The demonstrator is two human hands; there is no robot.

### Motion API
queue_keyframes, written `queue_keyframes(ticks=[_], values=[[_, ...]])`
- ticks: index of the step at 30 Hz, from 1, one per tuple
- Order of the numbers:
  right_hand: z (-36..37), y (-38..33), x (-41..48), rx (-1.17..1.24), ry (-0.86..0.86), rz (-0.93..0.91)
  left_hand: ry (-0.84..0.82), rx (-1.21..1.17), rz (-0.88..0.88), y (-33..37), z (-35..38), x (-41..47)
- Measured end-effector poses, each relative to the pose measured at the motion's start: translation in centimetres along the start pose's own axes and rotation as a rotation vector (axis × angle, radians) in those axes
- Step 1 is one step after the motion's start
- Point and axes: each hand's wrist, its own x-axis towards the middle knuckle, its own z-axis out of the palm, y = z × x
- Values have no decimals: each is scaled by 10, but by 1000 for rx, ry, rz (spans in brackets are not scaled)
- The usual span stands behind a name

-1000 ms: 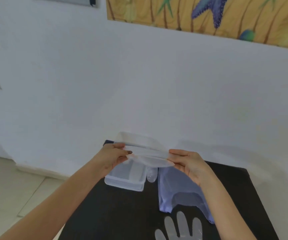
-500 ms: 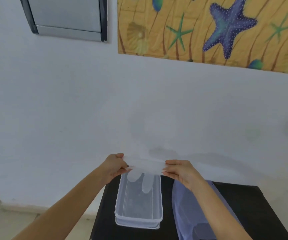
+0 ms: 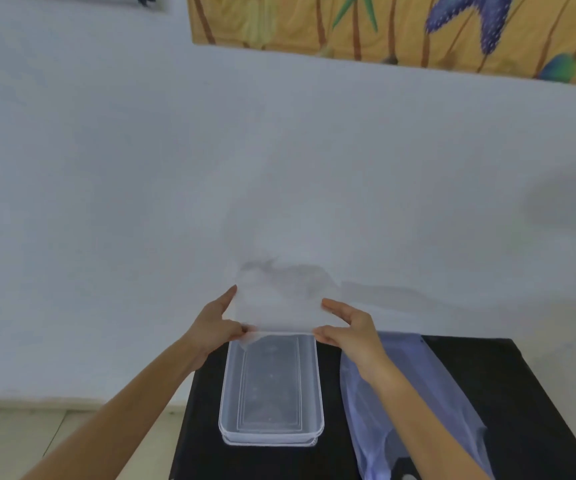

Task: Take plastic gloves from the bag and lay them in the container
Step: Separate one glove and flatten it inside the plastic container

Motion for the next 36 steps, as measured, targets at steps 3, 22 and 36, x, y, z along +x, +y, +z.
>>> queue_keyframes(ticks=[3,22,36], values=[[2,21,-1,-61,-4,44,-44,40,-42,-14,6,-1],[15,73,-20,-319,-9,208,-104,367,-166,-70,41,7],[34,69,-20,-571,-74,197,-118,496,-147,-81,56,20]])
